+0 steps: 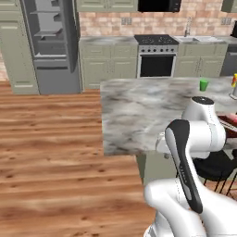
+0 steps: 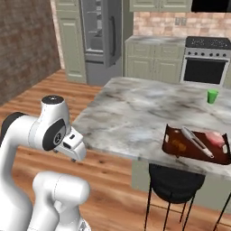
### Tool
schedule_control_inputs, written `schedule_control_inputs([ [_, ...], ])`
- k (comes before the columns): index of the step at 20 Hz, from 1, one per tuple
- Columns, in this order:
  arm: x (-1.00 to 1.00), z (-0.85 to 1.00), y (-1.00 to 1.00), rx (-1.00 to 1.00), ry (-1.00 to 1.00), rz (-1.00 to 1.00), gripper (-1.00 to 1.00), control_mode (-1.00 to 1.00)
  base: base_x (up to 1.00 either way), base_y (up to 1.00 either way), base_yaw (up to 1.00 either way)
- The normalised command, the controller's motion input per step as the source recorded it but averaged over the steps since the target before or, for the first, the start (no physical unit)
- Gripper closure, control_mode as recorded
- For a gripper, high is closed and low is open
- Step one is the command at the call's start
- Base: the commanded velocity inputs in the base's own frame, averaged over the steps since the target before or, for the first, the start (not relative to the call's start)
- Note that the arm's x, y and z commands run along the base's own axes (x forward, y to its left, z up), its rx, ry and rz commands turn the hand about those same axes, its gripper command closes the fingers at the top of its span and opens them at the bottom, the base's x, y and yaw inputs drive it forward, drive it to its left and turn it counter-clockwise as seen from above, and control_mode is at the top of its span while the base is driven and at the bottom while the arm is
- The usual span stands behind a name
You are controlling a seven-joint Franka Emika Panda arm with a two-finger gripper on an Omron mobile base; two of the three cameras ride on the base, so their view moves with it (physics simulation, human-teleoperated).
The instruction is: Gather the corn and carrot from the fridge and place them on a tray on the dining counter. Then gather the chicken drumstick and steak from the fridge and place them on the other tray.
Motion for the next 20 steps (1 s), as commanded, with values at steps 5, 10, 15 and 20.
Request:
schedule_control_inputs([
  [5,0.00,0.00,0.00,0.00,0.00,0.00,-1.00,1.00,0.54,1.00,0.00],
  [10,0.00,0.00,0.00,0.00,0.00,0.00,-1.00,1.00,0.79,1.00,-0.07],
  [15,0.00,0.00,0.00,0.00,0.00,0.00,-1.00,1.00,0.96,1.00,-0.24],
  [20,0.00,0.00,0.00,0.00,0.00,0.00,-1.00,1.00,0.92,1.00,-0.25],
])
